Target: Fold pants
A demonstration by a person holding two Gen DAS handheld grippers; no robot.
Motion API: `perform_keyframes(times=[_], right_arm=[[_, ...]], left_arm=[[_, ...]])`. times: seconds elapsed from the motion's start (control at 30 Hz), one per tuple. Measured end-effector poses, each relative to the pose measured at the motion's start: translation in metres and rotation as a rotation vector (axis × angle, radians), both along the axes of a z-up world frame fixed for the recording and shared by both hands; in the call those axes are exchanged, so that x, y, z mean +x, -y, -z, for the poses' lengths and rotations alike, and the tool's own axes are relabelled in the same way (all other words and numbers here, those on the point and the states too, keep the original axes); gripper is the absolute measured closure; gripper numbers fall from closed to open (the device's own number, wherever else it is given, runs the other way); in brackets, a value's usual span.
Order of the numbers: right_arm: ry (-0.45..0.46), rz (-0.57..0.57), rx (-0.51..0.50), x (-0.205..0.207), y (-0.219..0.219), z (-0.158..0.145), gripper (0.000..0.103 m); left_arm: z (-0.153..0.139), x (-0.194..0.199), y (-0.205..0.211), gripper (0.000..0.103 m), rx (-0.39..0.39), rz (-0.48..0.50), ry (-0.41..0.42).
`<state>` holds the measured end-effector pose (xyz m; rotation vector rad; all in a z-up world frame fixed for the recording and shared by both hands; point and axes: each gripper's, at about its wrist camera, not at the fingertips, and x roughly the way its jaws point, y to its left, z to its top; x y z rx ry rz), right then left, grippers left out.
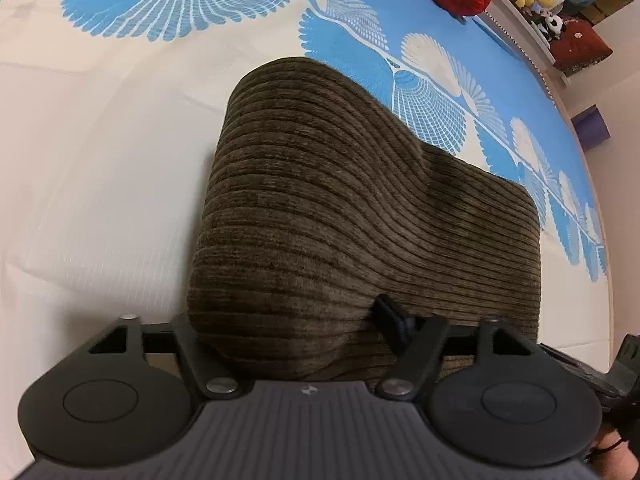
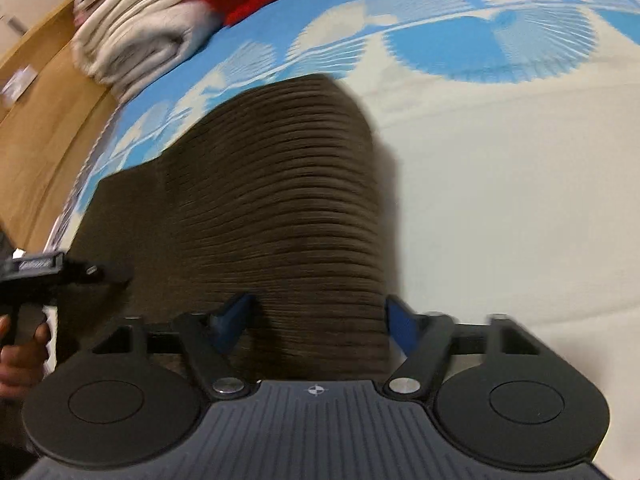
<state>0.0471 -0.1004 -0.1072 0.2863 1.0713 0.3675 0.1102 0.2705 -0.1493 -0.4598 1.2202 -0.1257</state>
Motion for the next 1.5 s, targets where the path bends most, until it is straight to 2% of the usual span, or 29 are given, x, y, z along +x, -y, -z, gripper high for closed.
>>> perform_keyframes(times=[0.03,0.1,0.13,0.17,0.23,0.33,0.43,0.53,0.67,0.73,0.83,0.93,1.0,1.07,1.13,1.17,1.23,1.3,1.37,1.4,1.47,1.5], right_arm=[[0.005,-0.011,-0.007,0.002,-0.002,-0.002,0.069],[0.012,-0.011,0.010,0.008,0.000,-0.010,0.080],[0.020,-0.011,0.016,0.010,0.004,-0.017,0.083],[0.035,-0.013,0.025,0.013,0.010,-0.026,0.083],[0.063,-0.023,0.026,0.021,0.022,-0.045,0.084],[0.087,-0.033,-0.023,0.034,0.049,-0.071,0.085],[0.072,-0.003,-0.079,0.047,0.090,-0.079,0.084],[0.043,0.039,-0.140,0.053,0.135,-0.073,0.085],[-0.062,0.163,-0.169,0.053,0.194,-0.047,0.084],[-0.097,0.174,-0.177,0.051,0.203,-0.037,0.084],[-0.064,0.136,-0.206,0.049,0.199,-0.037,0.084],[-0.042,0.133,-0.208,0.044,0.197,-0.037,0.082],[-0.032,0.147,-0.196,0.046,0.201,-0.042,0.080],[-0.024,0.153,-0.191,0.042,0.203,-0.046,0.075],[-0.018,0.150,-0.205,0.042,0.202,-0.048,0.070],[-0.014,0.148,-0.216,0.041,0.202,-0.048,0.070],[-0.001,0.148,-0.246,0.038,0.200,-0.051,0.069],[0.036,0.161,-0.282,0.033,0.199,-0.059,0.067],[0.080,0.154,-0.295,0.024,0.198,-0.070,0.066],[0.094,0.137,-0.285,0.020,0.196,-0.075,0.065],[0.097,0.076,-0.277,0.011,0.191,-0.079,0.058],[0.074,0.046,-0.275,0.008,0.188,-0.077,0.049]], left_arm=[[-0.002,0.002,0.002,0.036,0.011,0.002,0.001],[-0.010,0.006,0.008,0.044,0.018,0.000,0.019],[-0.013,0.010,0.011,0.052,0.007,-0.004,0.035],[-0.018,0.013,0.015,0.057,-0.010,-0.006,0.052],[-0.025,0.023,0.031,0.060,-0.038,0.003,0.081],[-0.027,0.042,0.075,0.060,-0.048,0.059,0.088],[-0.024,0.058,0.126,0.060,-0.068,0.132,0.086],[-0.018,0.068,0.170,0.059,-0.098,0.215,0.109],[-0.004,0.072,0.208,0.044,-0.068,0.316,0.124],[-0.002,0.072,0.212,0.042,-0.054,0.318,0.124],[-0.008,0.074,0.201,0.041,-0.079,0.279,0.067],[-0.029,0.073,0.187,0.041,-0.039,0.262,0.123],[-0.043,0.068,0.174,0.042,-0.055,0.243,0.165],[-0.038,0.063,0.171,0.067,-0.007,0.266,0.160],[-0.021,0.057,0.171,0.066,0.066,0.278,0.112],[-0.019,0.055,0.169,0.067,0.075,0.269,0.112],[-0.026,0.052,0.167,0.067,0.059,0.244,0.113],[-0.040,0.046,0.173,0.066,0.128,0.250,0.128],[-0.059,0.033,0.181,0.065,0.189,0.287,0.184],[-0.068,0.028,0.186,0.062,0.196,0.324,0.199],[-0.073,0.018,0.193,0.038,0.192,0.377,0.174],[-0.073,0.012,0.196,0.032,0.211,0.387,0.151]])
